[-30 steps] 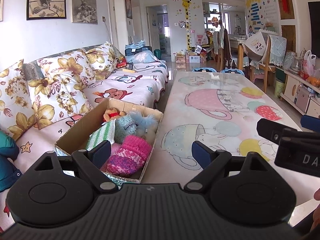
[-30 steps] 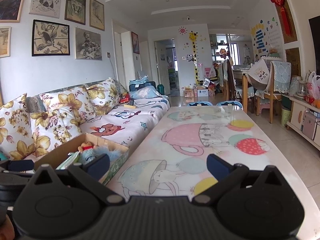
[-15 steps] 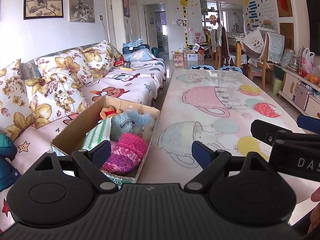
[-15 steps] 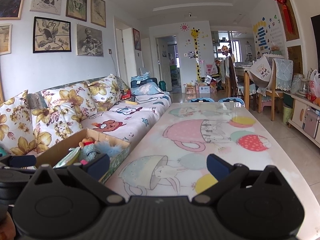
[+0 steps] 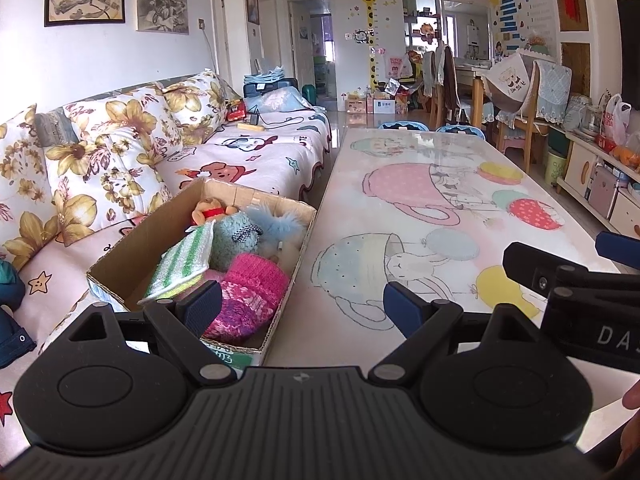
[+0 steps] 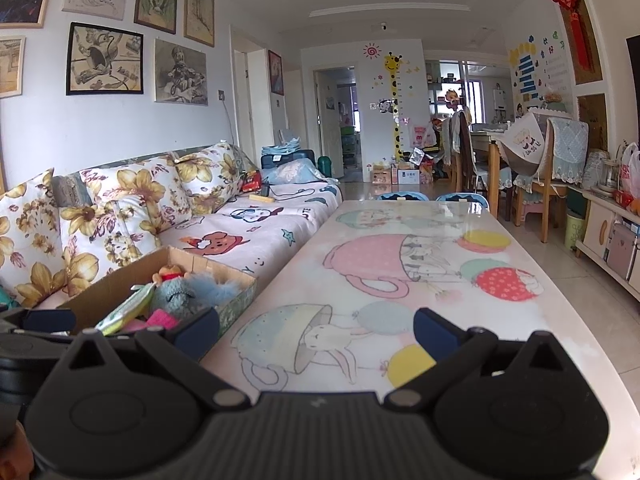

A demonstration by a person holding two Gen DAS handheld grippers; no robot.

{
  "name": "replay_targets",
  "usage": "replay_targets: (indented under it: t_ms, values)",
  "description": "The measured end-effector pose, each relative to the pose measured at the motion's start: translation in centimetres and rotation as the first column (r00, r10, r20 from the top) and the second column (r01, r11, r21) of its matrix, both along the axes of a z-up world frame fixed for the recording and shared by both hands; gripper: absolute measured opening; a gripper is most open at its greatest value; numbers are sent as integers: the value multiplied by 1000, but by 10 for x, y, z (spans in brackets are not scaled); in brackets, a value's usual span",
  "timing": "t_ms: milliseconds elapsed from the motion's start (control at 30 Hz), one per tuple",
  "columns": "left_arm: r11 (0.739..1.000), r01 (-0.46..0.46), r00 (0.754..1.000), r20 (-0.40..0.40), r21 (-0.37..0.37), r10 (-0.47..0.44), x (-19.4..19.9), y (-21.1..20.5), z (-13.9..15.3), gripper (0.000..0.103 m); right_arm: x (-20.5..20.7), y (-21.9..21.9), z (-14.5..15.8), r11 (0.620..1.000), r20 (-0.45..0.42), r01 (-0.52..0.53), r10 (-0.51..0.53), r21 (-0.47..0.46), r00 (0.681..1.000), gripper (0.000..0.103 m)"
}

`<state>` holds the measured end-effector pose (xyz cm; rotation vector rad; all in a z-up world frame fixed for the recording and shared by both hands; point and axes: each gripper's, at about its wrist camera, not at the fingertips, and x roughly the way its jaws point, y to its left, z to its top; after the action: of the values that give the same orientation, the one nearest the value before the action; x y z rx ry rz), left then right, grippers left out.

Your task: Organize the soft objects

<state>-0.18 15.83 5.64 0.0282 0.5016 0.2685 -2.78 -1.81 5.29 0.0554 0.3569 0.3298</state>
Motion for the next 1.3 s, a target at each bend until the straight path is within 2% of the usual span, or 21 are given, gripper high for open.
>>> replay_targets:
  t_ms: [300,1300]
  values:
    - [1000,5,1000,-20,-14,-6,5,1,-4,103,8,-1,-7,1000,-23,2,-2,-5,1000,102]
    - [1000,9,1000,-24,-15,-9,9,0,-4,103,16,4,-12,999,-8,5,-6,-44,1000,102]
